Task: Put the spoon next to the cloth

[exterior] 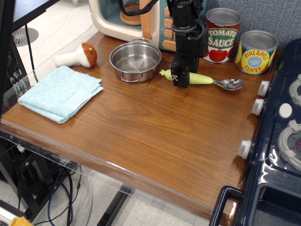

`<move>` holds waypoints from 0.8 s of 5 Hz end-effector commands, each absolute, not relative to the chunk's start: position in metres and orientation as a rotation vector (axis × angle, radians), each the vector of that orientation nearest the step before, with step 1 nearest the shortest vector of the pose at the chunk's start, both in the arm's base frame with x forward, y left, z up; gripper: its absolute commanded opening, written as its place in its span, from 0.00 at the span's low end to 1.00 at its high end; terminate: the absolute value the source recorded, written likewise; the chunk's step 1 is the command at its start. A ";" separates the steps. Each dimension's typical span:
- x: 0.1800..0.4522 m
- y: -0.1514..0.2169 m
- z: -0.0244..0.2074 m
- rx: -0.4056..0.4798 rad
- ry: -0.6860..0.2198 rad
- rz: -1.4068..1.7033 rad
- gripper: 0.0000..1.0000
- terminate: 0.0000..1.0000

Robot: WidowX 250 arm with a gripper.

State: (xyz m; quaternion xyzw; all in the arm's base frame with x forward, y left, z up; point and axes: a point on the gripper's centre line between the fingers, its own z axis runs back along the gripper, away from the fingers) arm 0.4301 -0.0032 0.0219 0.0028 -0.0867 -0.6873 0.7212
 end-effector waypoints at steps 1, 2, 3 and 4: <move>0.418 -0.003 0.041 0.057 -0.242 -1.506 0.00 0.00; 0.417 -0.002 0.041 0.065 -0.249 -1.505 0.00 0.00; 0.416 0.000 0.048 0.067 -0.256 -1.498 0.00 0.00; 0.416 -0.001 0.064 0.069 -0.287 -1.503 0.00 0.00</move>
